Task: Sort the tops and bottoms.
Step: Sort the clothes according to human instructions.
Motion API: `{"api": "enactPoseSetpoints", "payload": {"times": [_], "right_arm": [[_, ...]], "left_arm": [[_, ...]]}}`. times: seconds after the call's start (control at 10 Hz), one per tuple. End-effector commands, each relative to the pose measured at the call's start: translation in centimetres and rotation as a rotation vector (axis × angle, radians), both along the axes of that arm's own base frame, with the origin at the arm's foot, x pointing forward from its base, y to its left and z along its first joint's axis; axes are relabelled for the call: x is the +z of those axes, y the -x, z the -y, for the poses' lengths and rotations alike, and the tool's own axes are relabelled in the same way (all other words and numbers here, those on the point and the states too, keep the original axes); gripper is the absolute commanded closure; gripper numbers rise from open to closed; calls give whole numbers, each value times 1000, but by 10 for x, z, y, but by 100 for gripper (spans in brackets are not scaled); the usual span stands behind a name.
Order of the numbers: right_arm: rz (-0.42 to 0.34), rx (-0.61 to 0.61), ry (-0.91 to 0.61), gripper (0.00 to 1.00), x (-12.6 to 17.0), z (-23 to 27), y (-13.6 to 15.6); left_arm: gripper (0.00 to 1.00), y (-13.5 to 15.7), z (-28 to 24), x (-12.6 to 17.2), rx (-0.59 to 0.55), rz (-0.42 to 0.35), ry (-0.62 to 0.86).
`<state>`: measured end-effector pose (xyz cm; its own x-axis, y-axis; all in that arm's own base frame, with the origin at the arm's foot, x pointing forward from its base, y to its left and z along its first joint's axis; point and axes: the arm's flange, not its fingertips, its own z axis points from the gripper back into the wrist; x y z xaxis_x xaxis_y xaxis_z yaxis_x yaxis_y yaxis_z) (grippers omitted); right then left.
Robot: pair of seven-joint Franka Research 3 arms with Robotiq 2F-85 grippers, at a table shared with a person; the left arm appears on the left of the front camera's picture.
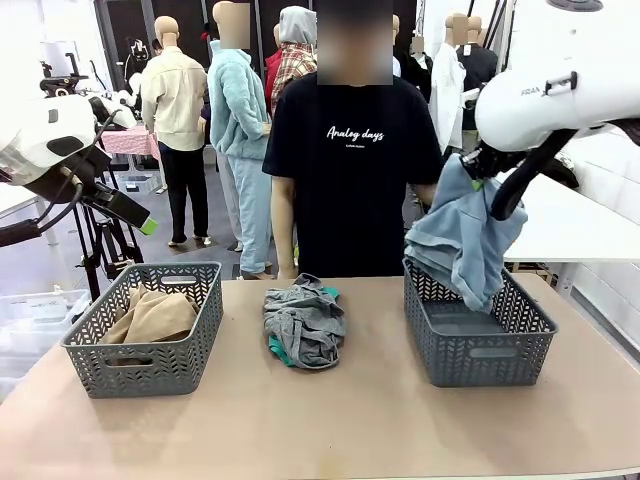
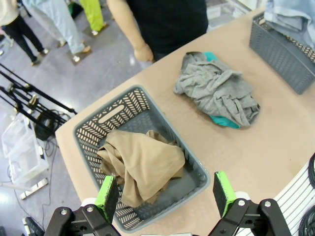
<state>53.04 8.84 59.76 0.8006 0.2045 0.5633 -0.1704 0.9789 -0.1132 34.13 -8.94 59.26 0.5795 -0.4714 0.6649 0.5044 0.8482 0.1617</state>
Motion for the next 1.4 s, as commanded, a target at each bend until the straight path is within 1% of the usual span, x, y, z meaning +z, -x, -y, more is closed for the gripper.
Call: {"api": "enactPoseSetpoints", "payload": {"times": [0.0, 0.3, 0.4, 0.7, 0.8, 0.9, 1.1, 1.2, 1.3], "right_arm": [[-8, -34, -43, 100, -5, 6, 12], [-98, -31, -43, 100, -31, 3, 8], [-52, -28, -22, 100, -18, 9, 7], [-52, -28, -22, 100, -18, 9, 7], [-73, -27, -23, 100, -25, 8, 6], [-142, -28, 76, 100, -34, -1, 1], [-236, -17, 57, 100, -71, -1, -18], [-307, 2, 36, 100, -93, -1, -24], [-352, 29, 9, 100, -108, -3, -30]], "left_arm": [[0, 0, 0, 0, -4, -2, 4], [0, 0, 0, 0, -4, -2, 4], [0, 0, 0, 0, -4, -2, 4], [0, 0, 0, 0, -4, -2, 4], [0, 0, 0, 0, -4, -2, 4], [0, 0, 0, 0, -4, -2, 4], [0, 0, 0, 0, -4, -2, 4], [0, 0, 0, 0, -4, -2, 4], [0, 0, 0, 0, -4, -2, 4]]}}
